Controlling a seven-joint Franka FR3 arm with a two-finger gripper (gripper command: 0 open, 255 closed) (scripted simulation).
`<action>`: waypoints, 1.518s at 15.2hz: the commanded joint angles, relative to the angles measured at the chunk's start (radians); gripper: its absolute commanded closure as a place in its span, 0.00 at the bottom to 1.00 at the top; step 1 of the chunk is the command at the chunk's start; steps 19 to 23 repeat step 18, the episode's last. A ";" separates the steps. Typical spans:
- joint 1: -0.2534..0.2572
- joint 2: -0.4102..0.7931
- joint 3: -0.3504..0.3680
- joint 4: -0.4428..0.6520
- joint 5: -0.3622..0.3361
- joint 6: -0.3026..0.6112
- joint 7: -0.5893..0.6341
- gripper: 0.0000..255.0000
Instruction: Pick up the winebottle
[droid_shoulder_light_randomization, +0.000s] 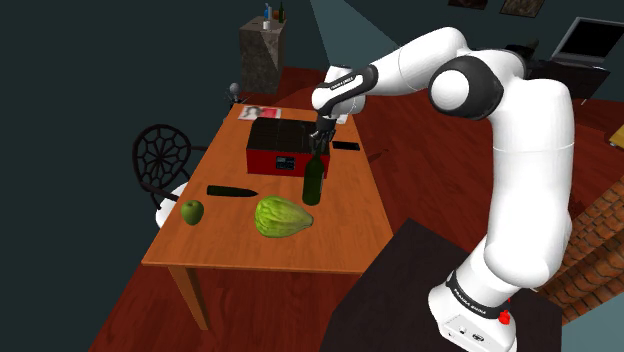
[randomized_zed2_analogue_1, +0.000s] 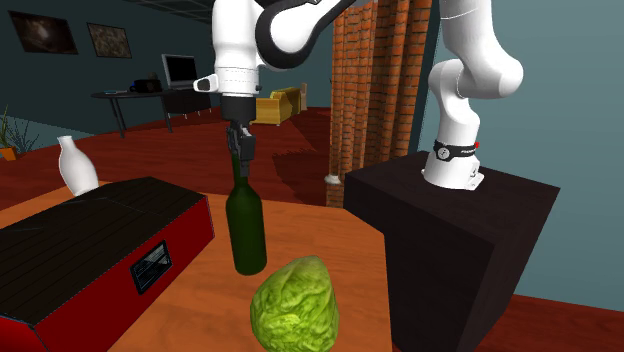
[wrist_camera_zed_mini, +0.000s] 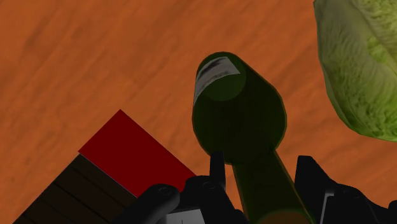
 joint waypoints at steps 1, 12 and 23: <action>0.000 0.001 0.000 -0.001 0.000 -0.001 -0.001 1.00; 0.005 -0.071 -0.011 0.044 -0.021 -0.116 0.020 1.00; 0.007 -0.092 -0.014 0.069 -0.028 -0.162 0.027 1.00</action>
